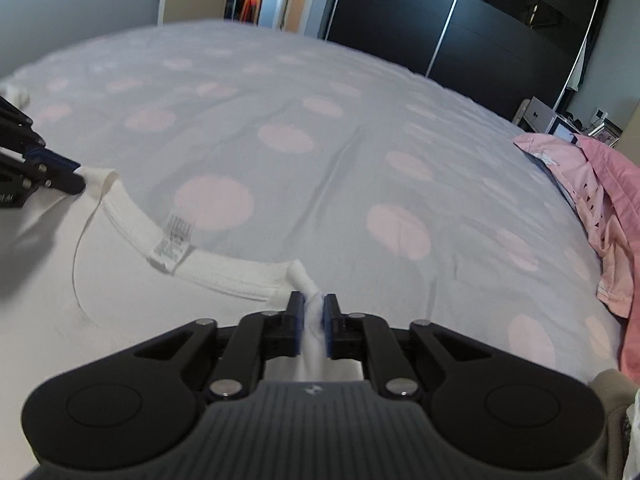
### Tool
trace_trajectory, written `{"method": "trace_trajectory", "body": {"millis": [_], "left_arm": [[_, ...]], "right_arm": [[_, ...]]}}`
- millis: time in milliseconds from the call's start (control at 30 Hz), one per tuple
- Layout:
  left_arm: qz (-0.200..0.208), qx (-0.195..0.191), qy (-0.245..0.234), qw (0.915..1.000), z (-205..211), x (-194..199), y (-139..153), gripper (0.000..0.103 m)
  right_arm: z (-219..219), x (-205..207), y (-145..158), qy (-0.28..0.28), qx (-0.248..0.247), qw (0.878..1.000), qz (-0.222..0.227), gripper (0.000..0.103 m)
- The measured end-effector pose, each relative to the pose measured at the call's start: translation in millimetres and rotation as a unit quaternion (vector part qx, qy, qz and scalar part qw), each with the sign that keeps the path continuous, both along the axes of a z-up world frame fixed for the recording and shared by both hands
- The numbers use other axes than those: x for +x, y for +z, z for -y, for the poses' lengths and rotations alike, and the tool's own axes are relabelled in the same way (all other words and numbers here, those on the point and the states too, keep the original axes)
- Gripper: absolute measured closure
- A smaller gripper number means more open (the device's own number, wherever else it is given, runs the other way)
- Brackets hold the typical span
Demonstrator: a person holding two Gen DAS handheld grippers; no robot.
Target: Fold clothes
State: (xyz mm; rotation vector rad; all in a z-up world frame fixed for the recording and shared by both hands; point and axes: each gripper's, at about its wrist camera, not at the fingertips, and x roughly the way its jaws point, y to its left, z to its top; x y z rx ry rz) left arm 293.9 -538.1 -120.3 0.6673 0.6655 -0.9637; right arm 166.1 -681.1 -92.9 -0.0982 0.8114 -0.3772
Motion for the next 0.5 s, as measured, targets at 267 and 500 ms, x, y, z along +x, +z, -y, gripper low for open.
{"method": "trace_trajectory", "body": {"millis": [267,500], "left_arm": [[-0.013,-0.045,0.047,0.9978,-65.3,-0.3,43.5,0.082],[0.002,-0.034,0.076,0.9965,-166.6,-24.6,94.5,0.082]], "right_arm": [[-2.6,-32.2,27.4,-0.039,0.02,0.999,0.01,0.072],[-27.8,-119.1,67.8,-0.067,0.084,0.994,0.031,0.069]]}}
